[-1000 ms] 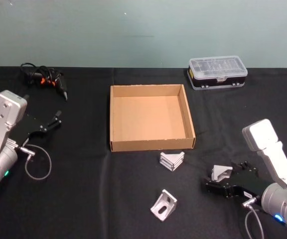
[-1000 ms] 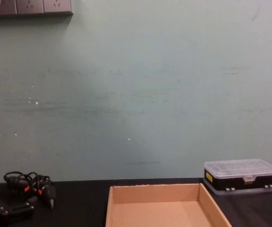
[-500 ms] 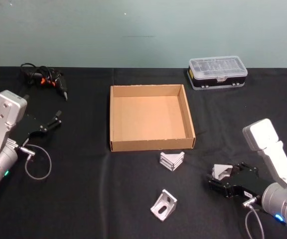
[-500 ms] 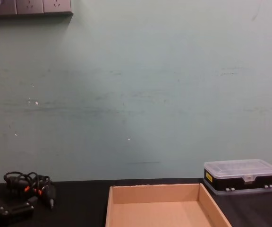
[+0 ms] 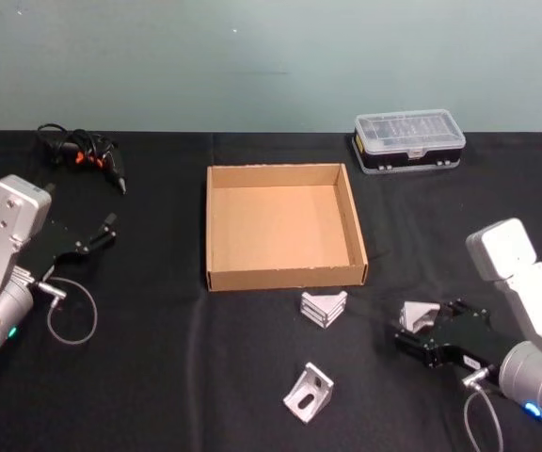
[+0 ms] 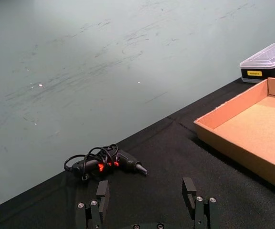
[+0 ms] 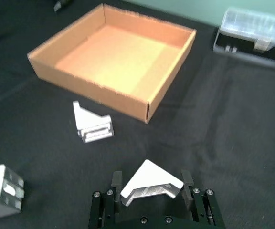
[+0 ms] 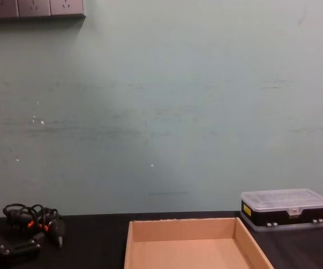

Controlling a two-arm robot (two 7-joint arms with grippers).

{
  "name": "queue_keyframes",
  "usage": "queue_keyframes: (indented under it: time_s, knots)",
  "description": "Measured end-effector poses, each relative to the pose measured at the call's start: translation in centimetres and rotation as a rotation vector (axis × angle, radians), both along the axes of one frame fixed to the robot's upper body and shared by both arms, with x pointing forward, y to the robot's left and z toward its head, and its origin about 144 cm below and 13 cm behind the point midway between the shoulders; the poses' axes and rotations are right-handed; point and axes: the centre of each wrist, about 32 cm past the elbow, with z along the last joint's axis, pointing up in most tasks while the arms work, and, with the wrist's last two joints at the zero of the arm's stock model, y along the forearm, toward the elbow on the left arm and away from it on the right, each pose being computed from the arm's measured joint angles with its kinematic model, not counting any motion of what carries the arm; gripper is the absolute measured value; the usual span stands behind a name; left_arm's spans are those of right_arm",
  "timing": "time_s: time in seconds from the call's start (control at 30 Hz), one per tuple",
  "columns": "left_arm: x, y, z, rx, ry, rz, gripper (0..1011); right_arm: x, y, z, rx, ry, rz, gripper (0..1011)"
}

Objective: Use one hand to pick up the angle iron from the table and place it into the box.

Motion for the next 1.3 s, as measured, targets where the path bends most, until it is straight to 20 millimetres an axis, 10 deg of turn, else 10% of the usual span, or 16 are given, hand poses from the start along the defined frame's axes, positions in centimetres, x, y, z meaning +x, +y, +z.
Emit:
queue_keyframes:
  time_s: [0.5,1.3]
  knots:
    - [0.0,0.0,0.0,0.0,0.0,0.0,1005,2.9,1.1,3.9,0.067,-0.117,0.036,735]
    - [0.0,0.0,0.0,0.0,0.0,0.0,1005,15.4,7.7,4.4,0.042,-0.075,0.045,734]
